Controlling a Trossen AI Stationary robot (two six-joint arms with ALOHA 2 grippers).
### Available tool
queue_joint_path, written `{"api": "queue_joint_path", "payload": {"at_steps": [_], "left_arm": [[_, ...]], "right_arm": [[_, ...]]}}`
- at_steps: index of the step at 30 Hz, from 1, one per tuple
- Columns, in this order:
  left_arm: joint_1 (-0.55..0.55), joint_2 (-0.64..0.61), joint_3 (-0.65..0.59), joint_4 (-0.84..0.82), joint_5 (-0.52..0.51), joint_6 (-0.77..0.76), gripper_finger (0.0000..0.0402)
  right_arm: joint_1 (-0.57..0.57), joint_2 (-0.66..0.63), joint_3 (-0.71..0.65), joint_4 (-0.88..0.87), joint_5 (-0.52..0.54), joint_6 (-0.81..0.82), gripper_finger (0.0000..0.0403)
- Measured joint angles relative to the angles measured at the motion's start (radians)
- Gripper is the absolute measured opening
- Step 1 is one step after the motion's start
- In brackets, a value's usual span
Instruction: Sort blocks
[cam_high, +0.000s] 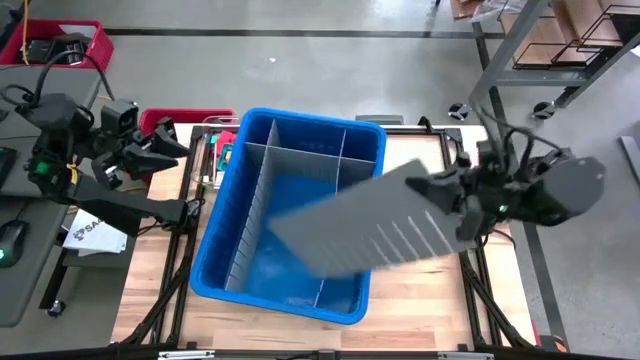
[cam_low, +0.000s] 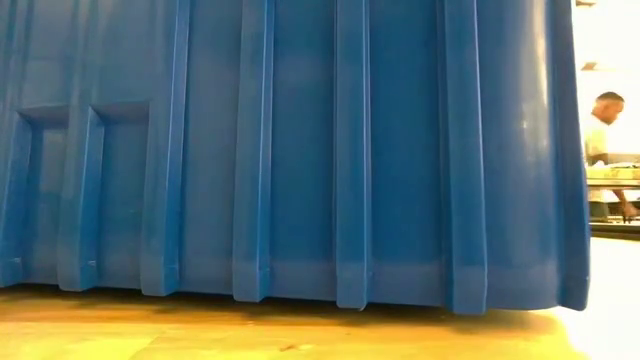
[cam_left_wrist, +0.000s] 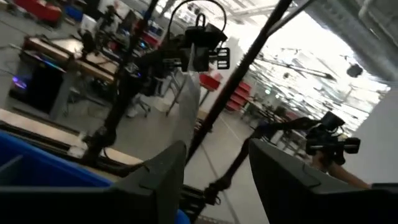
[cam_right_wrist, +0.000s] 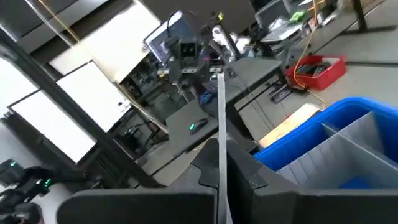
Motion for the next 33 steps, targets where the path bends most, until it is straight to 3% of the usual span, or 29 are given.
{"api": "queue_joint_path", "payload": {"at_steps": [6, 11, 23, 33], "left_arm": [[-0.001, 0.033, 0.0, -0.101, 0.026, -0.023, 0.0175], [-0.022, 0.08, -0.001, -0.193, 0.055, -0.022, 0.0175], [-0.061, 0.149, 0.0, -0.082, 0.05, -0.01, 0.0175], [-0.061, 0.158, 0.001, -0.08, -0.026, 0.06, 0.0175]], "right_arm": [[0.001, 0.033, 0.0, 0.114, 0.027, -0.039, 0.0], [0.001, 0.04, 0.0, 0.238, 0.095, -0.183, 0.0], [0.008, 0.025, 0.001, 0.554, 0.107, -0.561, 0.0], [0.022, 0.021, 0.0, 0.639, 0.11, -0.646, 0.0]]}}
